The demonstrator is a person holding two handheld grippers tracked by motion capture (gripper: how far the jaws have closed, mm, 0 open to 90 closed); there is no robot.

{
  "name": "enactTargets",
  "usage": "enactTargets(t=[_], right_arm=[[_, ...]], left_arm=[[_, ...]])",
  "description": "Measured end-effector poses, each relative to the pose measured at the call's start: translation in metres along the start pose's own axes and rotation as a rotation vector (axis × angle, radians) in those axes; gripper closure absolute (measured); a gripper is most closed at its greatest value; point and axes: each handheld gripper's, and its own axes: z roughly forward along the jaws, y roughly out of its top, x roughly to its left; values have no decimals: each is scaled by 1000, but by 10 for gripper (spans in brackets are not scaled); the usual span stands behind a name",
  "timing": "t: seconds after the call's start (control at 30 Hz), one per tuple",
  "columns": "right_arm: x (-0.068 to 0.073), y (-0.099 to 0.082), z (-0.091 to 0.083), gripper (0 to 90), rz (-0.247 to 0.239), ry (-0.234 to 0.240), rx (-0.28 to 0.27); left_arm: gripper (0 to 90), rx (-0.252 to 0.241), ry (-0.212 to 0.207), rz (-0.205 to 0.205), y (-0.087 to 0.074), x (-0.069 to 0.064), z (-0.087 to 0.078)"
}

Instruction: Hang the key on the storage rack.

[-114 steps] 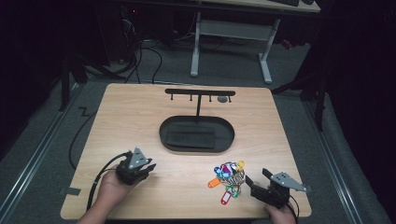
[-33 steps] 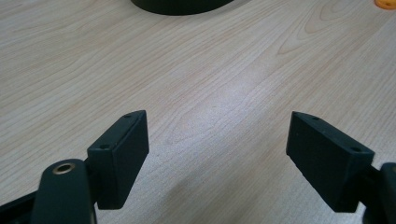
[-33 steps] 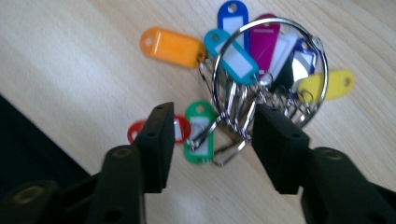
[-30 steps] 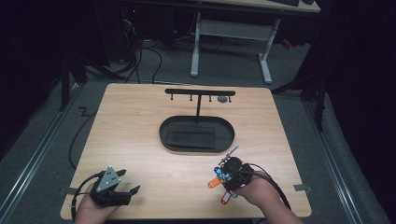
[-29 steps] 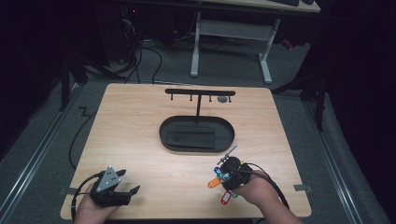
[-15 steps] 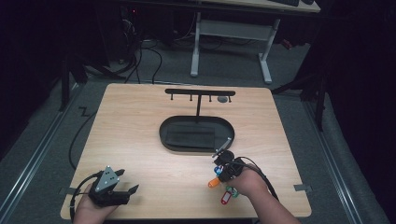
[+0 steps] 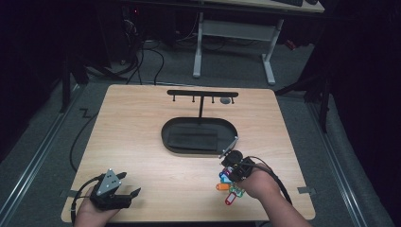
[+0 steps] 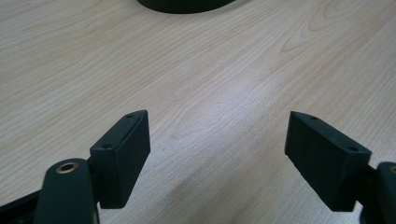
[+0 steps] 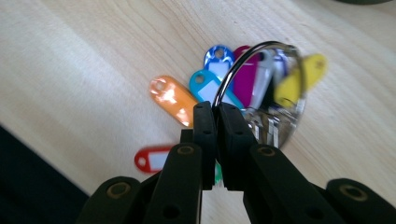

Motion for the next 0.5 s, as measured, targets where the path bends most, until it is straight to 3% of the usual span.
enactTargets(t=[0.5], right_arm=[[-14, -11, -72, 878, -17, -67, -33]], left_arm=[[233, 8, 5, 10, -1, 0, 1]])
